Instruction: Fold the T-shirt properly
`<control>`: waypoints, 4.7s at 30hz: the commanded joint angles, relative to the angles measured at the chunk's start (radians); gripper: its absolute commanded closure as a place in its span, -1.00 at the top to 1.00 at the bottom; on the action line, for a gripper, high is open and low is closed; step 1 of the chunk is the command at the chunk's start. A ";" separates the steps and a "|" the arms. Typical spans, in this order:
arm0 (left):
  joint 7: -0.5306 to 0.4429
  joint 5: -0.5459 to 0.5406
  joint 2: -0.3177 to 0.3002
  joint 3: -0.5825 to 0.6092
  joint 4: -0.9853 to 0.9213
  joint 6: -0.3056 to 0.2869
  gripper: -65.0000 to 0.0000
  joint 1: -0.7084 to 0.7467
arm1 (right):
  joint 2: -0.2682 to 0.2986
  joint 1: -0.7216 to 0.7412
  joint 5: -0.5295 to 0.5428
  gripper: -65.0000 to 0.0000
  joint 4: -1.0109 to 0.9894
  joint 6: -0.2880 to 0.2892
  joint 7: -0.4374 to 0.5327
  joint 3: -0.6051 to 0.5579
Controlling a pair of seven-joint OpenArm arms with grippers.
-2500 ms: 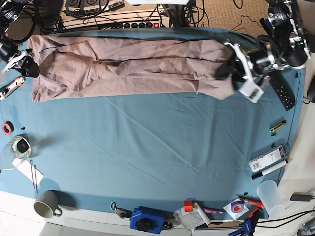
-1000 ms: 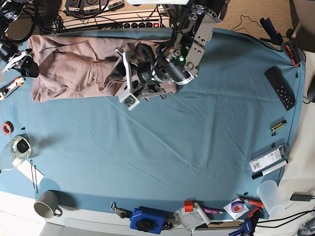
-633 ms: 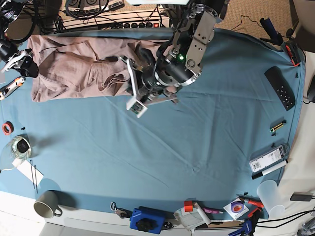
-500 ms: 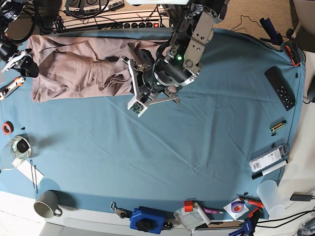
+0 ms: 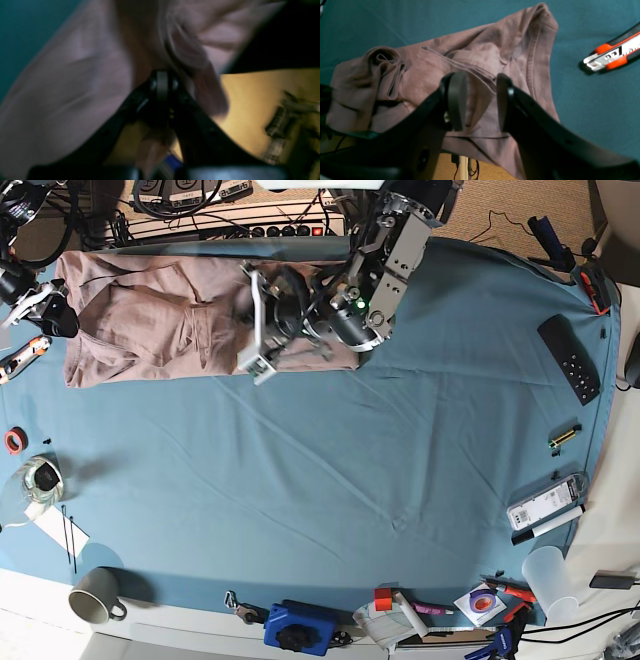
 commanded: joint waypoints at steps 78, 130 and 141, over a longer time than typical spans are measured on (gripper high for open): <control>0.057 -0.357 -0.094 -0.232 0.170 -0.167 -1.00 0.101 | 0.254 0.169 0.040 0.14 -0.682 0.001 0.020 -0.084; 0.049 -0.441 -0.134 -0.235 0.444 -0.171 -1.00 0.325 | 0.256 0.311 -0.217 -1.00 -0.664 0.001 0.137 -0.014; 0.023 -0.333 -0.197 -0.235 0.575 -0.166 -1.00 0.399 | 0.112 0.190 -0.162 -1.00 -0.254 0.001 0.036 -0.017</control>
